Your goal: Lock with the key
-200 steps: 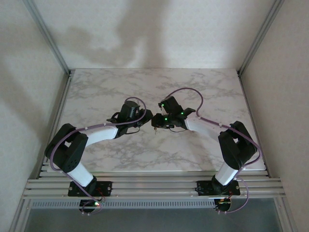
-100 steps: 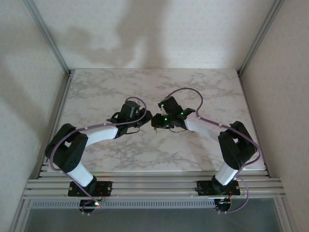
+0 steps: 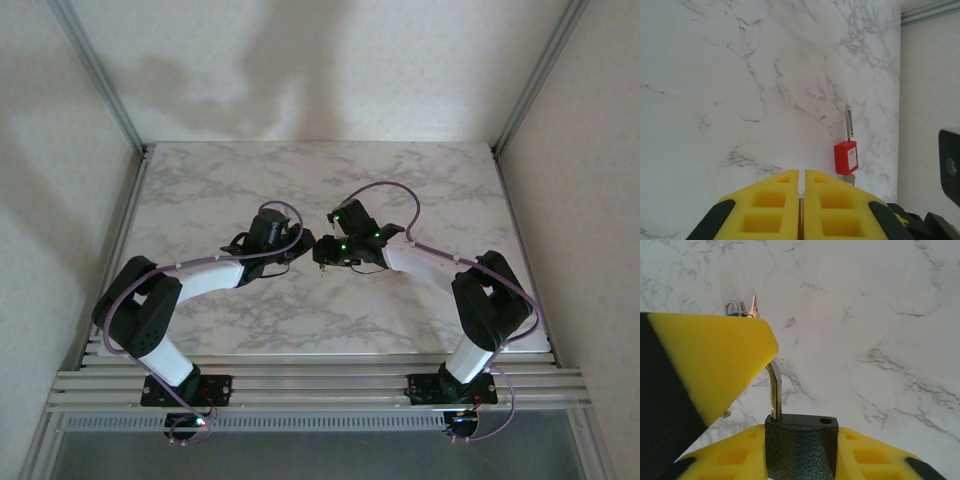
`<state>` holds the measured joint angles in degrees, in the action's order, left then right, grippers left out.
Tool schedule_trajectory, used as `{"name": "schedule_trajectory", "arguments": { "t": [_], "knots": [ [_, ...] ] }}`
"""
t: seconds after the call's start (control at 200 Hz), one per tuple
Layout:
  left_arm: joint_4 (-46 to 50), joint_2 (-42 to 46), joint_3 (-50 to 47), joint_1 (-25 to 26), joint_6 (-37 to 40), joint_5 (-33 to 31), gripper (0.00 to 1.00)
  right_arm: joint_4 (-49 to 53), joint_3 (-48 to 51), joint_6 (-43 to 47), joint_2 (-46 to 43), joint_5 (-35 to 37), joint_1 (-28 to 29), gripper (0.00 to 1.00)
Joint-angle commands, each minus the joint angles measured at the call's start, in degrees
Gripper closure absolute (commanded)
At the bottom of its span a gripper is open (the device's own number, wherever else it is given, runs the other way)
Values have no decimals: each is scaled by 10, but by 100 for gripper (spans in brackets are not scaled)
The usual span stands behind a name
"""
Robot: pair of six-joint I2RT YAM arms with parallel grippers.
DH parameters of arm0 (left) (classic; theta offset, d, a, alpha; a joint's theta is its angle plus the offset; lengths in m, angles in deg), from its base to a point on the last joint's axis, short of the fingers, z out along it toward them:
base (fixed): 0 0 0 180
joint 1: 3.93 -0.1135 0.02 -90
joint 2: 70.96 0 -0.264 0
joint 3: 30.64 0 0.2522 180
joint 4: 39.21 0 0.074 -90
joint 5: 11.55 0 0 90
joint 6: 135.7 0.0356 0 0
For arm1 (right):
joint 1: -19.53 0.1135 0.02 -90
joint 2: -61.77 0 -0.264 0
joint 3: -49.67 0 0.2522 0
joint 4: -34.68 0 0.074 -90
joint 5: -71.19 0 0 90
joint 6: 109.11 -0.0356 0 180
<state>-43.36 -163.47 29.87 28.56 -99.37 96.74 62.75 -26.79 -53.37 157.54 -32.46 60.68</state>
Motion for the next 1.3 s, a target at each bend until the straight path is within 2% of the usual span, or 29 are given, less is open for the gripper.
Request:
{"name": "schedule_trajectory", "arguments": {
  "t": [0.0,0.21,0.39,1.296],
  "knots": [
    [6,14,-9,2,-7,-23,100,-20,3,10,-16,-18,6,66],
    [12,18,-4,2,-7,-26,100,-33,12,13,-23,-29,7,52],
    [22,20,2,2,-1,-32,100,-45,20,12,-27,-39,8,48],
    [-7,45,-16,14,-31,5,100,-52,10,9,4,-31,14,68]
  ]
}}
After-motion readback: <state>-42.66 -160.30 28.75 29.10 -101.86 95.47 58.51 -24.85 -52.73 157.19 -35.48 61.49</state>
